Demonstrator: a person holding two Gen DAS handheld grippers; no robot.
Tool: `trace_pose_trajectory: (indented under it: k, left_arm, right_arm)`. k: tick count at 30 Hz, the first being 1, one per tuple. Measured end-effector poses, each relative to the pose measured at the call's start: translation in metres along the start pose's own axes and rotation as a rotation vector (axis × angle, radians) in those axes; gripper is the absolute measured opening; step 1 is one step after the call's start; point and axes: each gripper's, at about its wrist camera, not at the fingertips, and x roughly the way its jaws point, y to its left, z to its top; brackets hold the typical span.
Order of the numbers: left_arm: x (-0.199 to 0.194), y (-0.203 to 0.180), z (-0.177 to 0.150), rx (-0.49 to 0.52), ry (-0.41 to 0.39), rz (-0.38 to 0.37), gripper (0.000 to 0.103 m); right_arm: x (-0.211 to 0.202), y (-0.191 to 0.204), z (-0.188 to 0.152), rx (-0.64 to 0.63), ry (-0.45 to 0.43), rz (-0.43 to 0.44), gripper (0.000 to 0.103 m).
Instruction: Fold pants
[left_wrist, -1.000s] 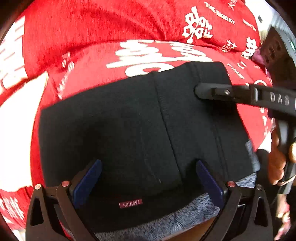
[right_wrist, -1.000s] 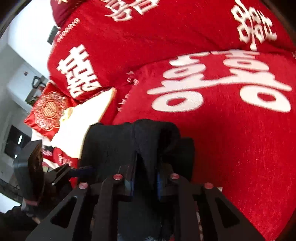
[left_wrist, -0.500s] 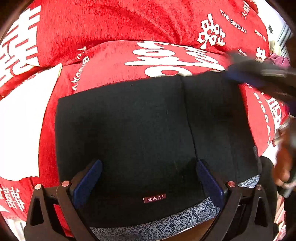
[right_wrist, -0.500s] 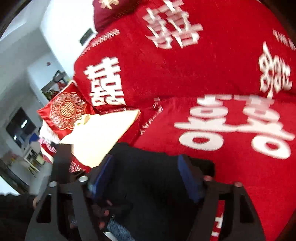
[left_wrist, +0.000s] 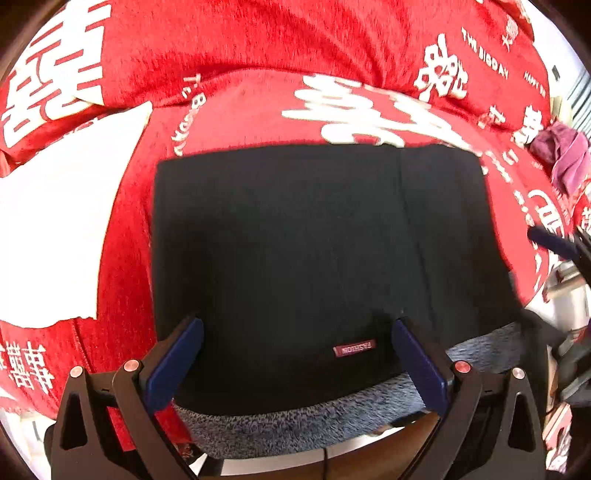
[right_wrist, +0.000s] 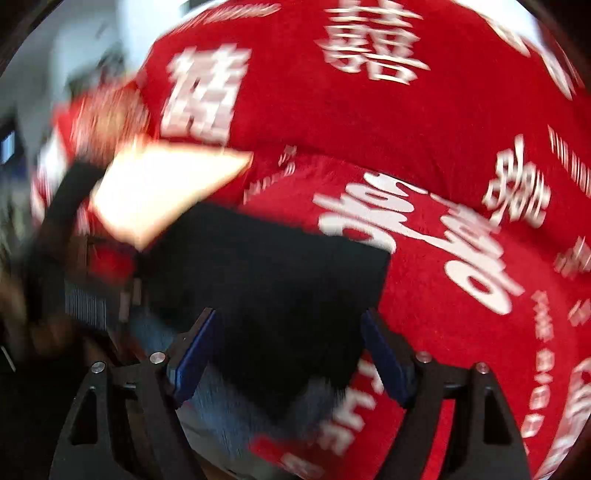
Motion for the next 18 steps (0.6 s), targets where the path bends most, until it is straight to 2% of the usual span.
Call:
trace_pose_trajectory:
  k: [1,2,3,5,7,10,13,16,18]
  left_arm:
    - [0.002,-0.002,-0.001,0.012,-0.008,0.013,0.102]
    - [0.003,-0.005,-0.001,0.022,-0.015,0.028,0.102]
    - [0.004,-0.008,-0.001,0.027,-0.022,0.045,0.102]
    - [0.002,-0.006,-0.001,0.019,-0.026,0.041,0.102]
    - [0.0,-0.003,-0.002,0.009,-0.015,0.031,0.102]
    - [-0.006,-0.001,-0.003,-0.005,-0.011,0.079,0.102]
    - [-0.01,0.0,-0.007,-0.004,-0.026,0.108,0.102]
    - [-0.014,0.002,-0.01,0.005,-0.034,0.128,0.102]
    - [-0.016,0.004,-0.011,0.0,-0.034,0.125,0.102]
  right_arm:
    - [0.004,0.003,-0.009,-0.038,0.039,-0.029,0.082]
    - [0.021,0.01,-0.018,-0.073,0.118,-0.067,0.082]
    - [0.032,0.01,-0.023,-0.066,0.159,-0.071,0.082]
    - [0.042,-0.003,-0.026,0.043,0.164,-0.03,0.091]
    - [0.039,-0.017,-0.025,0.122,0.175,-0.015,0.093]
    - [0.026,-0.022,-0.021,0.15,0.15,-0.043,0.094]
    - [0.002,-0.019,-0.016,0.16,0.089,-0.059,0.095]
    - [-0.011,-0.007,-0.001,0.156,-0.001,-0.024,0.095]
    - [-0.003,0.005,0.006,0.128,-0.013,0.01,0.098]
